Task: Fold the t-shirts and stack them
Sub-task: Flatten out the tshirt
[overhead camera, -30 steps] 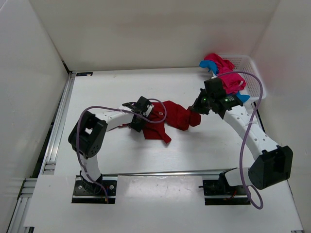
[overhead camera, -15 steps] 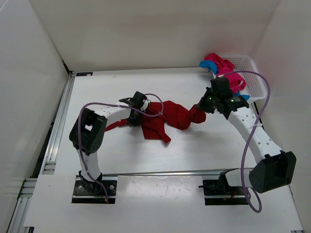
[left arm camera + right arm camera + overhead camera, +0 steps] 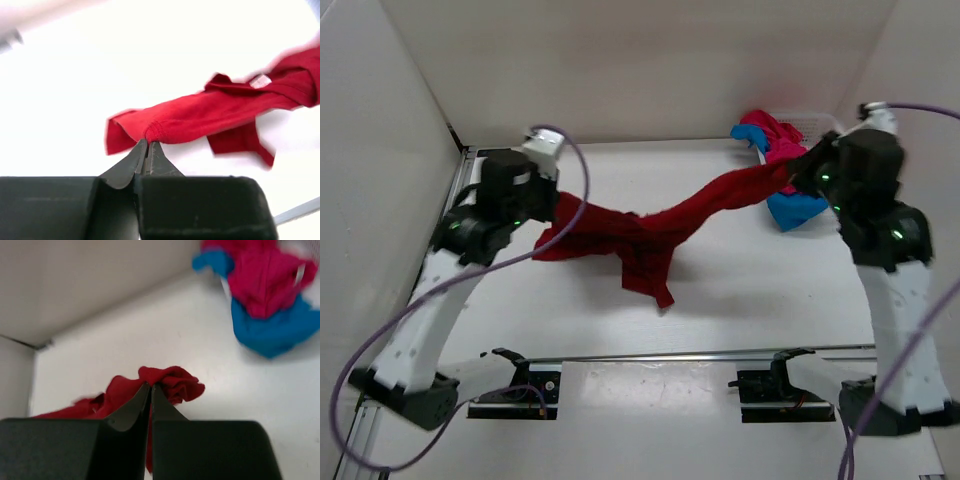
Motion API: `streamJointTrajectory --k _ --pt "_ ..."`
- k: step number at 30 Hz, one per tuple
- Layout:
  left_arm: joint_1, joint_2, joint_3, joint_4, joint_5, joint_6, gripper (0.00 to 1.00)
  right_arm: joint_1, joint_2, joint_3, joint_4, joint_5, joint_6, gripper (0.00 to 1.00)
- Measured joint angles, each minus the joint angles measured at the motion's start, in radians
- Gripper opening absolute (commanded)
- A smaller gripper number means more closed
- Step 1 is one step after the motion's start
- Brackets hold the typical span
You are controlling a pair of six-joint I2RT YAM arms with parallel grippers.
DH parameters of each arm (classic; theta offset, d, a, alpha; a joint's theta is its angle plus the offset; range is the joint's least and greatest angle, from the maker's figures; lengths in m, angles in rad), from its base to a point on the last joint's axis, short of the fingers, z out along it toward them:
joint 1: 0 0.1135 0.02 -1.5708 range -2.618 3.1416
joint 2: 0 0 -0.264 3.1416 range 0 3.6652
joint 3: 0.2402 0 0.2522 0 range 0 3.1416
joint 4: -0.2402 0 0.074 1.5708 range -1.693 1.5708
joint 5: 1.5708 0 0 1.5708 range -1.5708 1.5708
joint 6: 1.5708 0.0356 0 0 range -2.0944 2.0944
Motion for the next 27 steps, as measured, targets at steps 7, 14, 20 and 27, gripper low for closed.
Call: streamJointTrajectory --k 7,14,20,27 --pt "-0.002 -0.166 0.333 -0.102 -0.082 -0.001 0.1 0.0 -0.199 0.333 0.002 0.064 -0.042 0.0" --pt "-0.002 -0.169 0.439 -0.088 -0.247 -0.001 0.1 0.0 -0.223 0.283 -0.03 0.002 -0.013 0.0" --pt "0.005 -0.19 0.338 -0.082 -0.319 -0.001 0.1 0.0 -0.069 0.223 -0.101 -0.053 0.012 0.0" --pt "0.005 -0.143 0.226 -0.005 -0.364 -0.001 0.1 0.0 0.098 0.243 -0.095 -0.141 0.017 0.0"
